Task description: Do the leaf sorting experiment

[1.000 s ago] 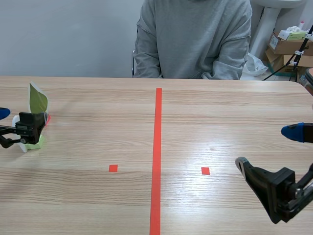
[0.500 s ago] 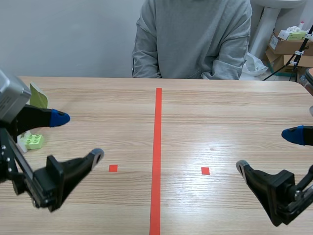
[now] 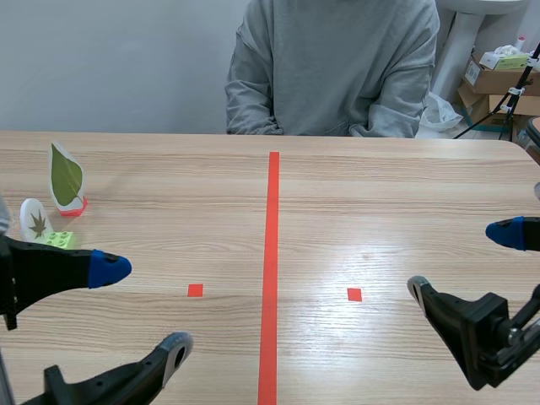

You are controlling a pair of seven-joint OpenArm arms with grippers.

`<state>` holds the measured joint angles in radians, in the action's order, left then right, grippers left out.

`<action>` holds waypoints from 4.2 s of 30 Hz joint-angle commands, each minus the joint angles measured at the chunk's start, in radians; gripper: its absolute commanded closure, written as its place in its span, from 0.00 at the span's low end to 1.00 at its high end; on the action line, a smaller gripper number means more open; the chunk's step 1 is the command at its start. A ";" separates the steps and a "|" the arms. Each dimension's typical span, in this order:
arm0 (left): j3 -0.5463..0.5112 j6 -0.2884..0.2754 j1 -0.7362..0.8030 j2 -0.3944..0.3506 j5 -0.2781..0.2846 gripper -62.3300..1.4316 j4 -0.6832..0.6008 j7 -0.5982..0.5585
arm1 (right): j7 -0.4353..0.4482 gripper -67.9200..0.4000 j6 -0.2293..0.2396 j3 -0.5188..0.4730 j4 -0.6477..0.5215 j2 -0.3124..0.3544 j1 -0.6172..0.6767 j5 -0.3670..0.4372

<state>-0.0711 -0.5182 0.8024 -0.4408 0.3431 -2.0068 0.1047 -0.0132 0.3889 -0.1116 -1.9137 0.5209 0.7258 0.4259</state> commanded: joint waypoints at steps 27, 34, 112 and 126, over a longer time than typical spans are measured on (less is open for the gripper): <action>-0.122 -0.025 0.031 -0.006 0.028 0.09 -0.050 0.006 | 0.000 0.02 0.000 -0.012 -0.014 0.000 -0.014 0.004; -0.122 -0.025 0.031 -0.006 0.028 0.09 -0.050 0.020 | 0.000 0.02 0.000 -0.012 -0.014 0.000 -0.014 0.004; -0.120 -0.024 0.026 -0.005 0.029 0.09 -0.050 0.012 | -0.229 0.02 0.027 0.065 0.055 0.089 -0.331 -0.029; -0.120 -0.020 0.026 0.023 0.027 0.09 -0.050 0.024 | -0.205 0.02 0.140 0.580 0.541 0.087 -0.976 -0.023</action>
<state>-0.1989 -0.5419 0.8310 -0.4229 0.3573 -2.0480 0.1425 -0.2337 0.5396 0.4828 -1.3495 0.6239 -0.2287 0.4046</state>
